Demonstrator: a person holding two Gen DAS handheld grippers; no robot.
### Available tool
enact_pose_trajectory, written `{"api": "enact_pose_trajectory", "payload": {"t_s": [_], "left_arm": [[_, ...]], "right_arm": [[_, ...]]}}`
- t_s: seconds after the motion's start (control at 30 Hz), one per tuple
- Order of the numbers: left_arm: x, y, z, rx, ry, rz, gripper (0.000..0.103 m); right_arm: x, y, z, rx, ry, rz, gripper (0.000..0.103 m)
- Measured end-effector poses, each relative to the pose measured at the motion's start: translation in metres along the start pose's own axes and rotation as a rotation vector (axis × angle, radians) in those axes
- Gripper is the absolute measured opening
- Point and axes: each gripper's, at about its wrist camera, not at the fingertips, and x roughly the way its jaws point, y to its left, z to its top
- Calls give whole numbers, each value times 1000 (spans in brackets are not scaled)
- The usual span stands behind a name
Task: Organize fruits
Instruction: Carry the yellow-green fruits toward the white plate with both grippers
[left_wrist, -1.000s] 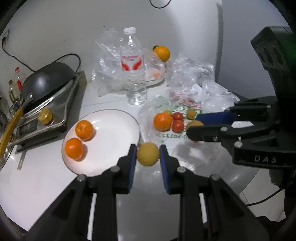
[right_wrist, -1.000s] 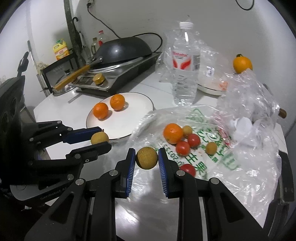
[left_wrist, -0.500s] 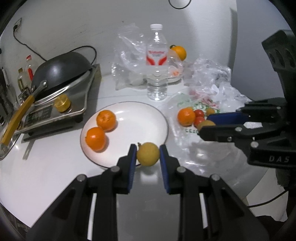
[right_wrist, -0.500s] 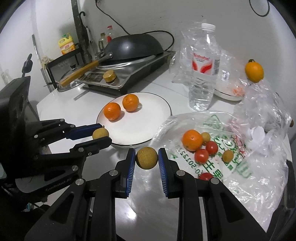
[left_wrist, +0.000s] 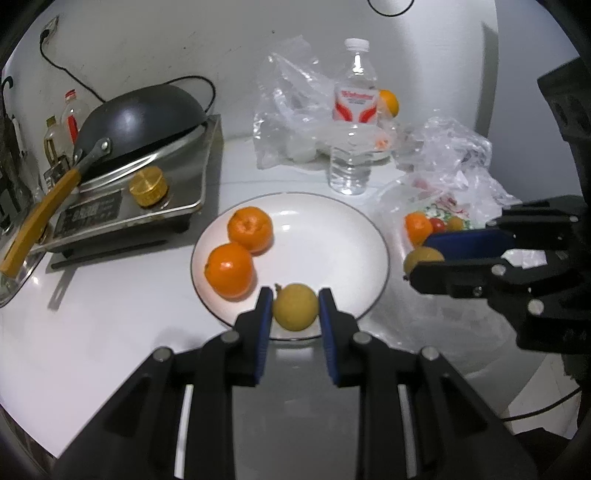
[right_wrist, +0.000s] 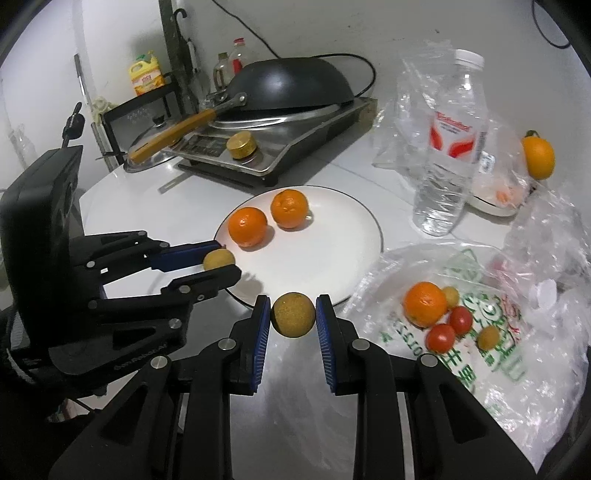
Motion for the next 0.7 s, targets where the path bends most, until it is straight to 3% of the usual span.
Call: {"api": "enact_pose_trajectory", "payload": {"t_s": [0.27, 0.4, 0.7], "left_arm": [[19, 20, 1, -24, 20, 8, 26], [26, 19, 3, 8, 12, 48, 26], [35, 25, 1, 7, 27, 39, 27]], "right_arm": [[22, 5, 12, -9, 26, 12, 27], [32, 4, 14, -3, 41, 14, 27], [55, 3, 19, 11, 79, 25, 27]]}}
